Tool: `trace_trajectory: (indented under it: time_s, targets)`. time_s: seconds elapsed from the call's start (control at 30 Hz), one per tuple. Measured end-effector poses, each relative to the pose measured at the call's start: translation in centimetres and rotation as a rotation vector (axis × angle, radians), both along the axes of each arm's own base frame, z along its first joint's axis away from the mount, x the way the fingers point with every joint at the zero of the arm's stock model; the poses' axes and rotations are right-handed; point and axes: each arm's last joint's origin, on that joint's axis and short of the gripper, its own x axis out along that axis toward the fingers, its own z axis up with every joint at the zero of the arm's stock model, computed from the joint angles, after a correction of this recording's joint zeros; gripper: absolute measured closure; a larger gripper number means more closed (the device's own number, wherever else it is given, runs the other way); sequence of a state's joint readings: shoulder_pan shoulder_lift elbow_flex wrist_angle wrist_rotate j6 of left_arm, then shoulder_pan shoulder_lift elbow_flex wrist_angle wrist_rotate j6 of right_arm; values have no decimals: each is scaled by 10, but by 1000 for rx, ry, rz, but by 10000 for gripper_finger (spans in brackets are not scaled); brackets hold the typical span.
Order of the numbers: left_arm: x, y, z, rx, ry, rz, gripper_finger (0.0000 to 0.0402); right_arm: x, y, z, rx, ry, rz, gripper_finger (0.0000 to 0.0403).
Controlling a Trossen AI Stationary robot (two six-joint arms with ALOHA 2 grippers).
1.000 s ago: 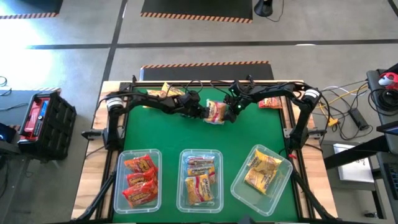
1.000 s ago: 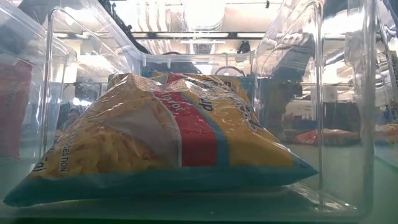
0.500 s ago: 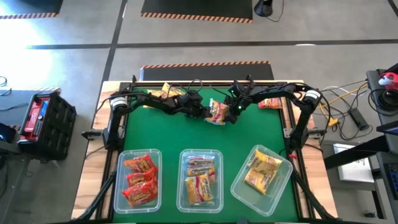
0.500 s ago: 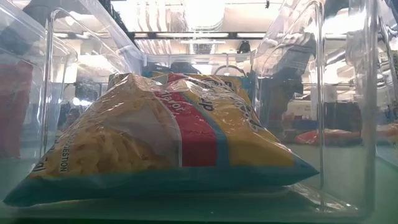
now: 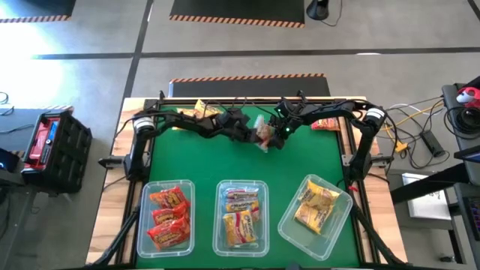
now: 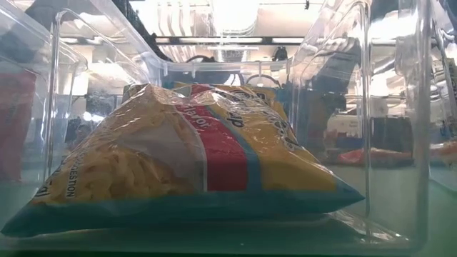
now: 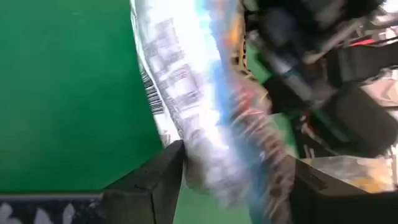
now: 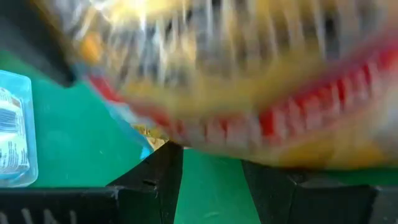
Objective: Sort Maruchan noodles
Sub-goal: Put the blue noodle pack into the middle transparent bin
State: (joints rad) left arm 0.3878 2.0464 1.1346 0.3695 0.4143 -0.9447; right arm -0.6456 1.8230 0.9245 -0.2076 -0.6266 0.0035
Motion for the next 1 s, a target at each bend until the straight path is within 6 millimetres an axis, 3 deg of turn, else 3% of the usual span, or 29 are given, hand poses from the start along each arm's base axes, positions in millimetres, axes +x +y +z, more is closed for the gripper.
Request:
trace_trajectory:
  time_s: [0.23,0.5,0.73,1.0]
  targets:
    - [-1,1,-1,-3,15,6,255,-1,1,13,-7,-21,-9,250]
    - [-3,3,-2,-13,19,15,304,-10,7,48,-63,-57,-3,250]
    - [-4,5,1,-15,15,18,309,-24,17,81,-96,-85,35,250]
    - [-8,4,26,29,-71,-102,310,-35,26,122,-189,-206,36,250]
